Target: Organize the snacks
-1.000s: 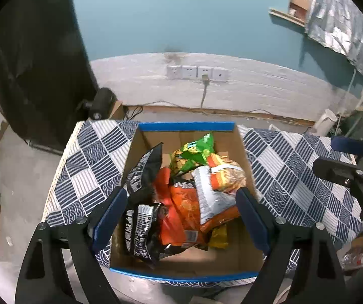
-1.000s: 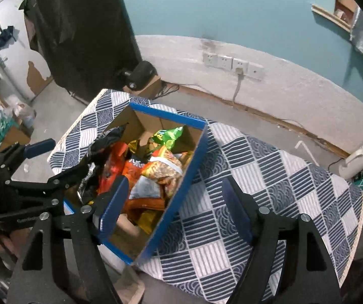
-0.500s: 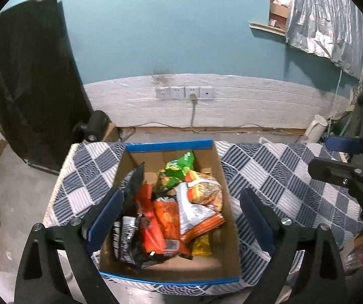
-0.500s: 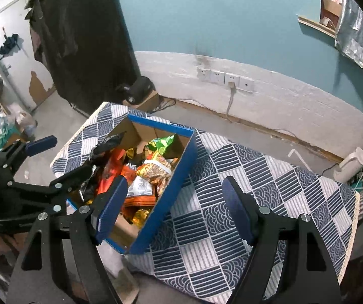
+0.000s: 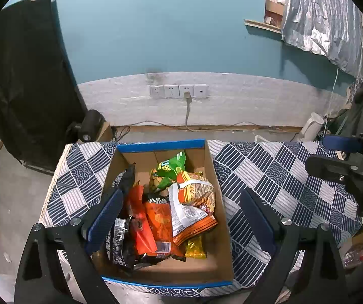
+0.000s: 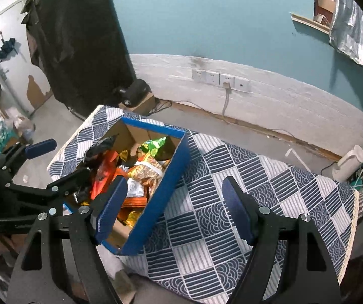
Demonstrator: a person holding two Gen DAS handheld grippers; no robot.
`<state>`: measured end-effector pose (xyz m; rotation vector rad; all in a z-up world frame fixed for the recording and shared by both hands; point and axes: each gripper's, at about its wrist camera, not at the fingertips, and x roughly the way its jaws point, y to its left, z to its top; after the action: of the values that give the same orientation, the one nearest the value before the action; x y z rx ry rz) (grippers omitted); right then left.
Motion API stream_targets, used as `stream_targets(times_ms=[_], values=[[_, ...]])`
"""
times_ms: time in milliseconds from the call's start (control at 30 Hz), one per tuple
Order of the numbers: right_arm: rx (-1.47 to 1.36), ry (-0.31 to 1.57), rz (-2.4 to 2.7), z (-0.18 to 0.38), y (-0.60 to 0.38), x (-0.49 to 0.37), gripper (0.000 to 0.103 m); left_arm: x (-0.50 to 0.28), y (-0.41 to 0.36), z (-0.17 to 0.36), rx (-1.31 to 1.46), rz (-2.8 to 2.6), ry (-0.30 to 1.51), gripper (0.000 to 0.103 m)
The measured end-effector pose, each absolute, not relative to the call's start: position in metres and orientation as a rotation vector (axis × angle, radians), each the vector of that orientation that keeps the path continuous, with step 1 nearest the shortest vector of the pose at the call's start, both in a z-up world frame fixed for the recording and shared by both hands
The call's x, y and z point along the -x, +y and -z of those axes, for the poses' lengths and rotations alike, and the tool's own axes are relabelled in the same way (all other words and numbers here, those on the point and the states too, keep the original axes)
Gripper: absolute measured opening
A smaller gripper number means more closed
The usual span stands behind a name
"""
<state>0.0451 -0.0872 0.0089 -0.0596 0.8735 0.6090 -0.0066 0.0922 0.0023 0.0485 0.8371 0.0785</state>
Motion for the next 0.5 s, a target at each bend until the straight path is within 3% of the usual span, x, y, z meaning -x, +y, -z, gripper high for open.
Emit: stream_targets(times_ms=[500], values=[[0.076, 0.886, -0.602, -0.0049, -0.0833, -0.0436, 0.077, 0.0091, 0.0931, -0.0044, -0.047, -0.085, 0.831, 0.095]])
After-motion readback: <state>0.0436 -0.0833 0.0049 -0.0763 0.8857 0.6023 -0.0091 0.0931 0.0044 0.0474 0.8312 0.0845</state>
